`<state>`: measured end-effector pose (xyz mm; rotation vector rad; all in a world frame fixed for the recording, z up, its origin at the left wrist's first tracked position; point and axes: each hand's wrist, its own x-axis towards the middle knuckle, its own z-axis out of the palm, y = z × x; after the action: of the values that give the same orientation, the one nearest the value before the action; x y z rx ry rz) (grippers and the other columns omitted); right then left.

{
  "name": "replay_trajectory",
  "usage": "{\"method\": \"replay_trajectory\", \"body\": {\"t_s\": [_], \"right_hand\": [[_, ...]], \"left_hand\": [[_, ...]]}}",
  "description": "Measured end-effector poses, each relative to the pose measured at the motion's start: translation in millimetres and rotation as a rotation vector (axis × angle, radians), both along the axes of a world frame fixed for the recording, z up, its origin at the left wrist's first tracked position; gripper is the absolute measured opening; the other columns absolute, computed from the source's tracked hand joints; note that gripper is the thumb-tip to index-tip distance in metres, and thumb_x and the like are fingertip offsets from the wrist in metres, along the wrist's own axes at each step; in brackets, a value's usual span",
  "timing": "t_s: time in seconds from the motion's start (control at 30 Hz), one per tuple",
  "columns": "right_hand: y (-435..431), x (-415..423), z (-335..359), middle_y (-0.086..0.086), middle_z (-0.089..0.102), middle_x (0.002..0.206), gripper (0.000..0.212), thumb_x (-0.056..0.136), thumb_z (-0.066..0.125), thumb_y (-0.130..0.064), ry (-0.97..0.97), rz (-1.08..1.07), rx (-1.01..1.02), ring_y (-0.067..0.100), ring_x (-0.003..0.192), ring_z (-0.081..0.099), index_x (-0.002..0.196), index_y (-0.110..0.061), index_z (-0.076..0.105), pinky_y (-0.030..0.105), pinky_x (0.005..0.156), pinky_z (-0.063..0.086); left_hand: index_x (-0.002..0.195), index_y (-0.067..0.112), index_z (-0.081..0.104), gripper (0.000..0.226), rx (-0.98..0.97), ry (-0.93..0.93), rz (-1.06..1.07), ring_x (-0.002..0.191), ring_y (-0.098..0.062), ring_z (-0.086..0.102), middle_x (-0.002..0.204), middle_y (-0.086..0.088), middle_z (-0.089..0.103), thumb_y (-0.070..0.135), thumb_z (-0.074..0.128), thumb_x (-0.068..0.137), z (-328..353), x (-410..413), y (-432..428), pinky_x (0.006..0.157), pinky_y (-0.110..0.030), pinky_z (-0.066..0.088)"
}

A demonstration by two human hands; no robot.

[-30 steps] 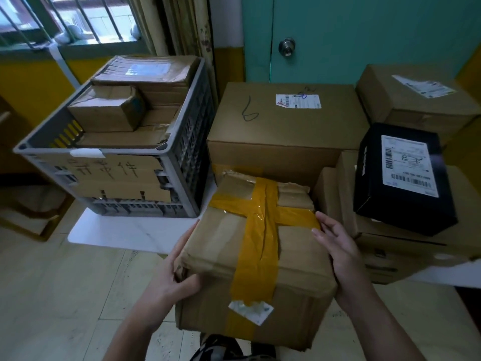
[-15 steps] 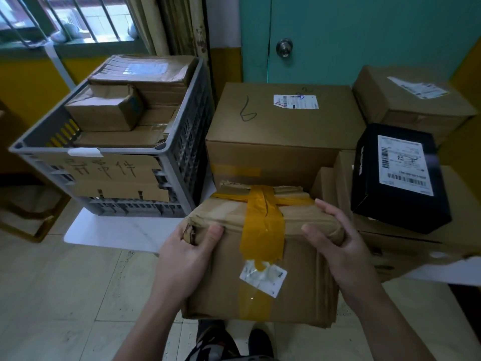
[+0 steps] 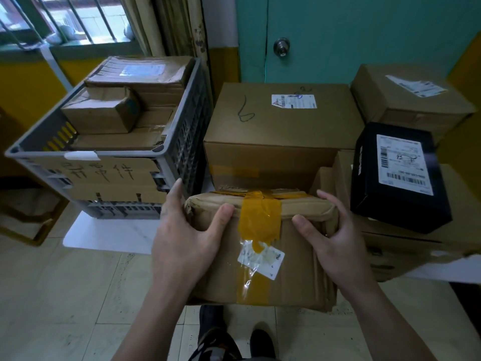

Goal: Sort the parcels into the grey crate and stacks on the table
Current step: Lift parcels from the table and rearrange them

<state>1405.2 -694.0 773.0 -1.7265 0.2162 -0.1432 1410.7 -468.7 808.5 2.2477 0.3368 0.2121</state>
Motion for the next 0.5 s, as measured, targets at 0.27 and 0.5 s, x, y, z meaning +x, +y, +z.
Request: {"method": "replay_trajectory", "body": {"t_s": [0.27, 0.5], "right_hand": [[-3.5, 0.1, 0.3, -0.029, 0.051, 0.114, 0.075, 0.066, 0.071, -0.055, 0.013, 0.012, -0.06, -0.009, 0.101, 0.056, 0.136, -0.039, 0.047, 0.016, 0.073, 0.049], [9.3, -5.7, 9.6, -0.005, 0.027, 0.16, 0.116, 0.056, 0.07, -0.078, 0.038, -0.032, -0.379, 0.014, 0.144, 0.028, 0.153, -0.037, 0.021, 0.041, 0.108, 0.037]], "left_hand": [[0.138, 0.034, 0.041, 0.108, 0.207, 0.079, -0.088, 0.124, -0.021, 0.048, 0.146, 0.008, 0.031, 0.089, 0.058, 0.047, 9.1, 5.4, -16.9, 0.096, -0.046, 0.05], [0.127, 0.027, 0.045, 0.099, 0.214, 0.065, -0.058, 0.104, -0.013, 0.044, 0.124, 0.007, 0.036, 0.079, 0.072, 0.047, 3.2, 5.6, -18.9, 0.082, -0.036, 0.046]]}}
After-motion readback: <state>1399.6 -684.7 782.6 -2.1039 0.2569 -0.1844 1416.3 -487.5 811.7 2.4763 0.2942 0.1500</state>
